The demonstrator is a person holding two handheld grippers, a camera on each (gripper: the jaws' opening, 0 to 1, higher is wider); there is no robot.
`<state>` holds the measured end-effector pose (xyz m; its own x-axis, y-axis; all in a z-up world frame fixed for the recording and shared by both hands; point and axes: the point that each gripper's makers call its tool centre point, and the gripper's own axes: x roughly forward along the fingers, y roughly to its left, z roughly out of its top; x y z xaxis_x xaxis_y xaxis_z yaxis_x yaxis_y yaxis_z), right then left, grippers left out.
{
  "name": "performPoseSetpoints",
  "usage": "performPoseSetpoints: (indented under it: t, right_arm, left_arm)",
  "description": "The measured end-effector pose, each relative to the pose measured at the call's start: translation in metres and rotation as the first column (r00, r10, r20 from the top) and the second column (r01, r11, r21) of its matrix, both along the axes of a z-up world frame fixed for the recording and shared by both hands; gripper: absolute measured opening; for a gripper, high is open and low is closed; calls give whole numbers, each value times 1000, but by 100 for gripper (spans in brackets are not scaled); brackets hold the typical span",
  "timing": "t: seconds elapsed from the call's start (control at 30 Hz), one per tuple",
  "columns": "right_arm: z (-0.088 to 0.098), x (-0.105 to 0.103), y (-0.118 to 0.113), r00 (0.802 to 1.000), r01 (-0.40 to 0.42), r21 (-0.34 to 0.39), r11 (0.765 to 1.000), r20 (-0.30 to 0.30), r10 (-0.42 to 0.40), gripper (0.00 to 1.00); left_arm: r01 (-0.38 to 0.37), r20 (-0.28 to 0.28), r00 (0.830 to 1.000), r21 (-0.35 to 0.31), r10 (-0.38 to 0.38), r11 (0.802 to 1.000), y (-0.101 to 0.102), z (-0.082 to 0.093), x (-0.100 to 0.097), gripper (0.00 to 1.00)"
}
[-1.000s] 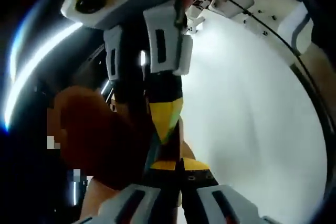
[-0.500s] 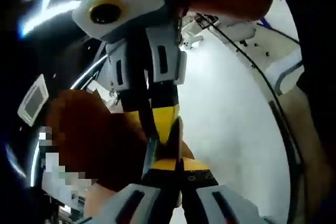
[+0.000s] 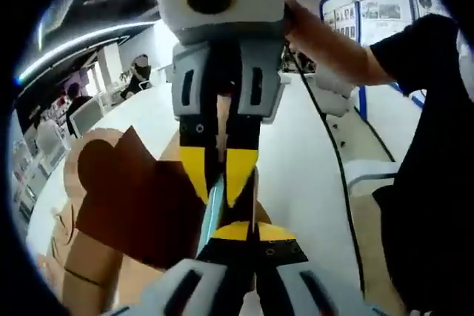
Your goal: Pick up one paper box from the group, open the paper box, and remove the item inside
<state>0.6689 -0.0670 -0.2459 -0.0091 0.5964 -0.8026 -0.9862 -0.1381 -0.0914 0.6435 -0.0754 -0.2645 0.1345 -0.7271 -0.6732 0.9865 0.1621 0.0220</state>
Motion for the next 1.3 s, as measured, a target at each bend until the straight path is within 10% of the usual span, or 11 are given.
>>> performPoseSetpoints:
  t: [0.47,0.8,1.3]
  right_arm:
    - [-12,6,-9,992,61,58,996,-117,-54,9]
    - [-8,10,-14,997,60,83,995,33,-63,9]
    - [9,17,-14,986,144,208,967,54,-158,9]
  left_arm:
    - [-63,-121,992,-167,42,984,-8,6,2,15]
    - [-227,-69,974,-398,217,889,9,50,18,16]
    - [-356,-104,930,-487,352,797,34,57,25,16]
